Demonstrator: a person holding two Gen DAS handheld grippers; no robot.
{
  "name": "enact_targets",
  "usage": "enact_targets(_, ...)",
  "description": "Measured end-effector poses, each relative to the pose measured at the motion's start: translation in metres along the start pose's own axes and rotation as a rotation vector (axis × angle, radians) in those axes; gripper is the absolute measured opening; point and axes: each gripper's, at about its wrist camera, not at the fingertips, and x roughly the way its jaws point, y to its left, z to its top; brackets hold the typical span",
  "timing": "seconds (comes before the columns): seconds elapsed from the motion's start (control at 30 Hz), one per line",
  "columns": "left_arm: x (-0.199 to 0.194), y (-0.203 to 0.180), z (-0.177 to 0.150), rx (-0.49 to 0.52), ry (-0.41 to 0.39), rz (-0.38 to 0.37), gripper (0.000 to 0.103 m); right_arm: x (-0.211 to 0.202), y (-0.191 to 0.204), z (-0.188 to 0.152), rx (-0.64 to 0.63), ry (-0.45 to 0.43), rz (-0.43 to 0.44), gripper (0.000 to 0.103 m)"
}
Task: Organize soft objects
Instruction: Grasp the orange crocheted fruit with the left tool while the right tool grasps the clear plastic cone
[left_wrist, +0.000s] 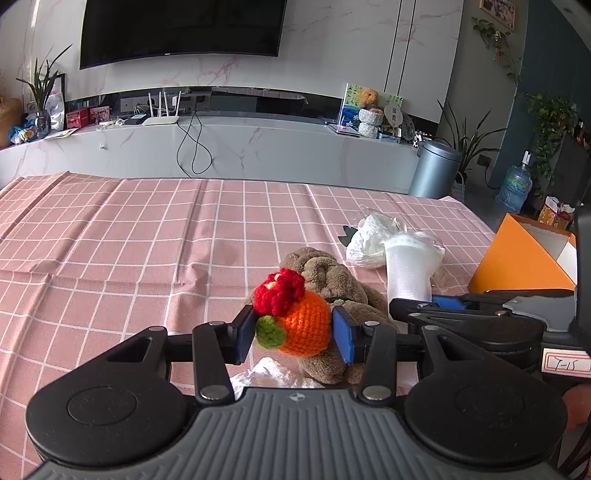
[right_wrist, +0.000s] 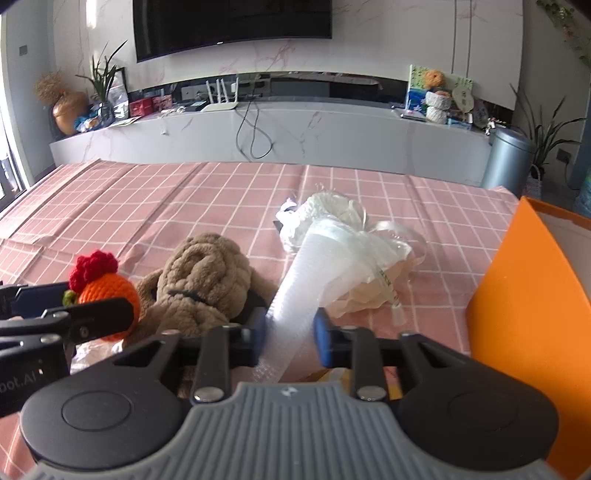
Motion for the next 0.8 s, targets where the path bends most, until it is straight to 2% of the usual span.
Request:
enact_targets(0.03, -0.001, 0.000, -0.001, -0.001, 0.001, 0.000, 0.051, 0.001, 0.000, -0.001, -0.004, 0.006, 0.006, 0.004)
enact_targets(0.07, -0.002, -0.001, -0.001, -0.001, 0.001, 0.000, 0.051, 0.001, 0.001, -0.001, -0.009, 0.008, 0.008, 0.000)
enact_targets(0.37, -0.016, -0.007, -0.001, -0.002, -0.008, 0.001, 0.051, -0.026, 0.003, 0.001, -0.020, -0.037, 0.026, 0.000)
enact_targets(0.8, -0.058, -0.024, -0.001, 0.014, -0.058, 0.003, 0.051, -0.097, -0.005, 0.009, -0.029, -0.156, 0.055, 0.000)
